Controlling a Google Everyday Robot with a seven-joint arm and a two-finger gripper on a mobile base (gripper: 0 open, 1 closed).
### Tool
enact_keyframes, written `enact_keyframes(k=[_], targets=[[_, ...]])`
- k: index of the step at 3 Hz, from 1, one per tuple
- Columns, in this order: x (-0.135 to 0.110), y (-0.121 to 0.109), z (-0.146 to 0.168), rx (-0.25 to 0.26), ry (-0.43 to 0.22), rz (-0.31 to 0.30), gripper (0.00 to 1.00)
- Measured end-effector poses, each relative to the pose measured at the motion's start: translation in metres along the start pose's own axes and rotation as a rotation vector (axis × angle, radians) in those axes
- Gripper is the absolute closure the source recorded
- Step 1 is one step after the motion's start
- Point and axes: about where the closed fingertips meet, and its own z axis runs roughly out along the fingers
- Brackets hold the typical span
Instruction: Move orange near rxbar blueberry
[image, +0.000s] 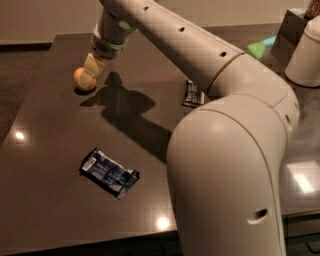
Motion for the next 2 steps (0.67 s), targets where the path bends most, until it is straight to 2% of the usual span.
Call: enact_keyframes(k=[2], targets=[[-0.013, 0.017, 0.026, -0.042, 0.028, -0.018, 0.00]])
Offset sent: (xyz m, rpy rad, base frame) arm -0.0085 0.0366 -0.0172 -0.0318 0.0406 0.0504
